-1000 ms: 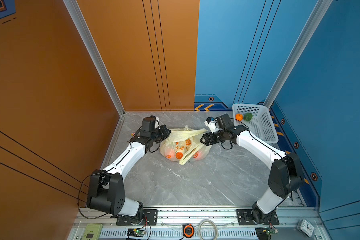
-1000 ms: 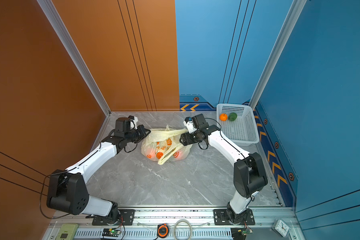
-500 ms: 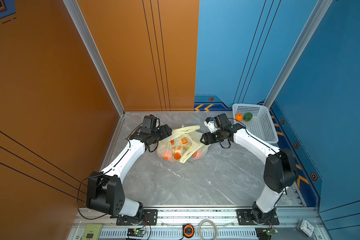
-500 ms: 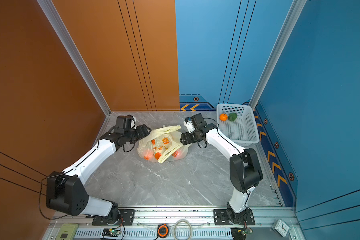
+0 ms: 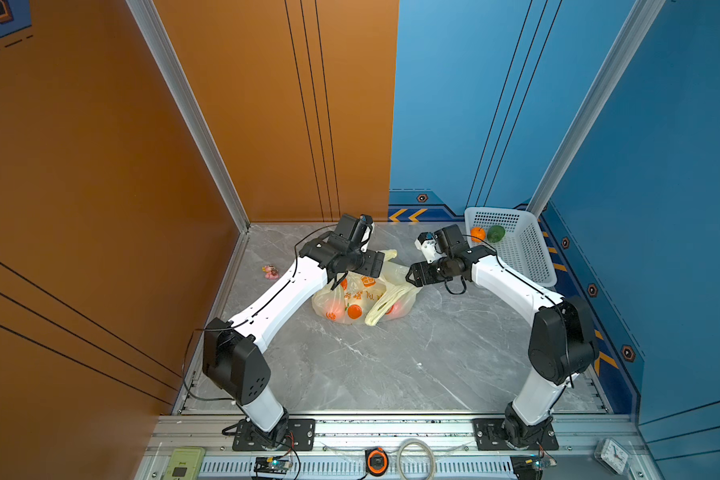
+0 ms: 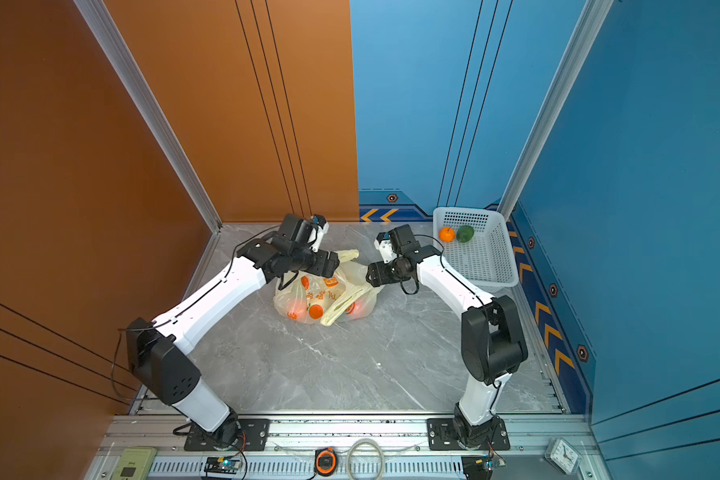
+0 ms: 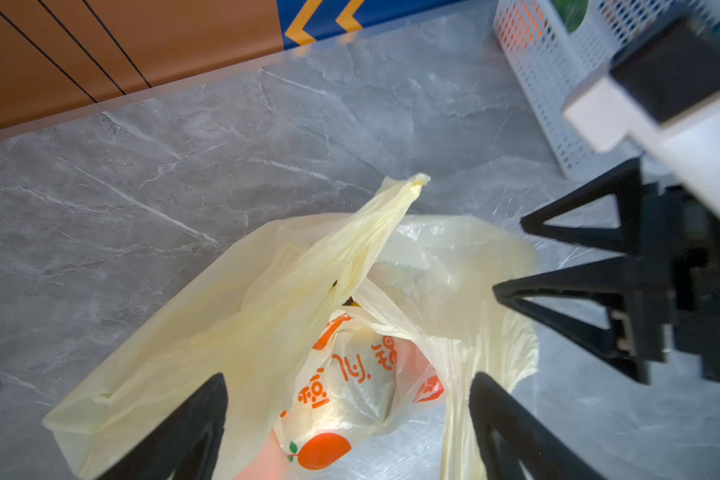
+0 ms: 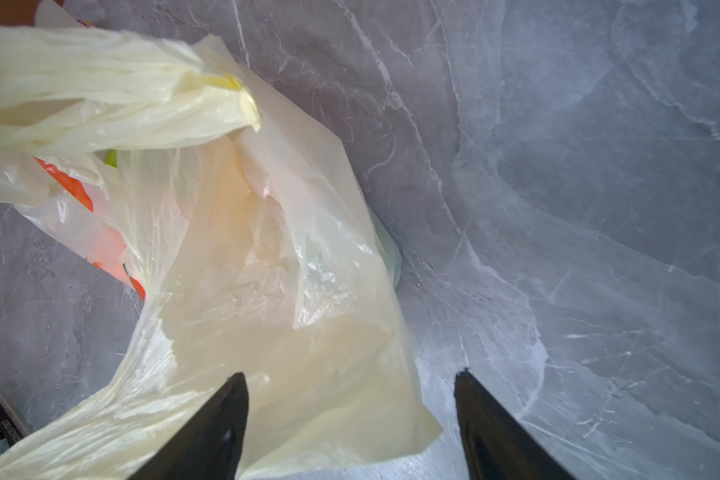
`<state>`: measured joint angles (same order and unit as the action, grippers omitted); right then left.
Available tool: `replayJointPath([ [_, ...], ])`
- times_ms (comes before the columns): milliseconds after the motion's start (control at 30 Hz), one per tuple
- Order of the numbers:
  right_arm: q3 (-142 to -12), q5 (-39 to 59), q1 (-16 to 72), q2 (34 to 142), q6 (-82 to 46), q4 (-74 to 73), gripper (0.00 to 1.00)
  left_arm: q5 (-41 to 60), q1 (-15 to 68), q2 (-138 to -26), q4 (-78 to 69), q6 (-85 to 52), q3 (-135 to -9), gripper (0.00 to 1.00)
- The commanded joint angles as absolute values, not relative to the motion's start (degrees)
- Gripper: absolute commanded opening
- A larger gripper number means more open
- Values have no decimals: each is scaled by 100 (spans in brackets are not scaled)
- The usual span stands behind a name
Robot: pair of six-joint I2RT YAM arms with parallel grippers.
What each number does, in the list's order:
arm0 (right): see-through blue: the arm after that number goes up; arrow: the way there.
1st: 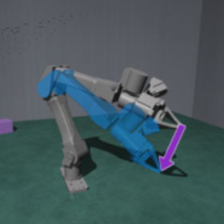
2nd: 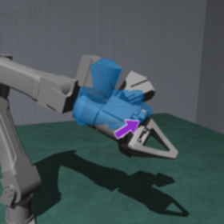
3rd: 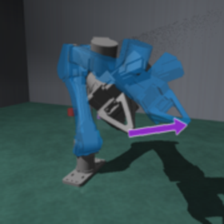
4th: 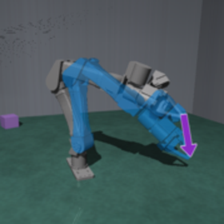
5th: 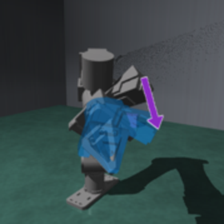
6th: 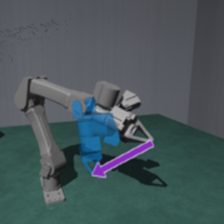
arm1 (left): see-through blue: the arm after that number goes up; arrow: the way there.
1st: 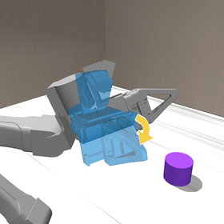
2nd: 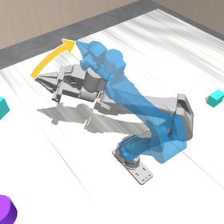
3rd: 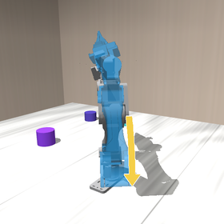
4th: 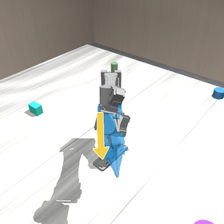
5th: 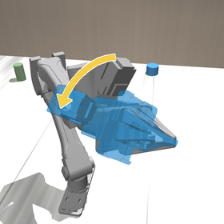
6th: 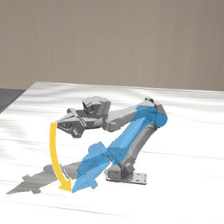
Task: Untie the knot of the plastic bag and take out the fruit
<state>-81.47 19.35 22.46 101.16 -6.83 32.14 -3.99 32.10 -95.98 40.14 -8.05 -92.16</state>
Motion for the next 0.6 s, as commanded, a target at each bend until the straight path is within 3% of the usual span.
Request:
replayJointPath([
  [0, -8135, 2070, 2206, 10148, -715, 3340, 79, -1311, 3375, -9847, 4694, -70, -9639, 93],
  [400, -8114, 2077, 2138, 10073, -755, 3318, 79, -2861, 3458, -10460, 4679, 366, -9642, 88],
  [500, -8099, 2074, 2119, 10046, -769, 3298, 79, -2973, 3357, -10553, 4579, 362, -9625, 76],
  [567, -8105, 2100, 2109, 10049, -780, 3304, 79, -2838, 3232, -10526, 4431, 302, -9584, 62],
])
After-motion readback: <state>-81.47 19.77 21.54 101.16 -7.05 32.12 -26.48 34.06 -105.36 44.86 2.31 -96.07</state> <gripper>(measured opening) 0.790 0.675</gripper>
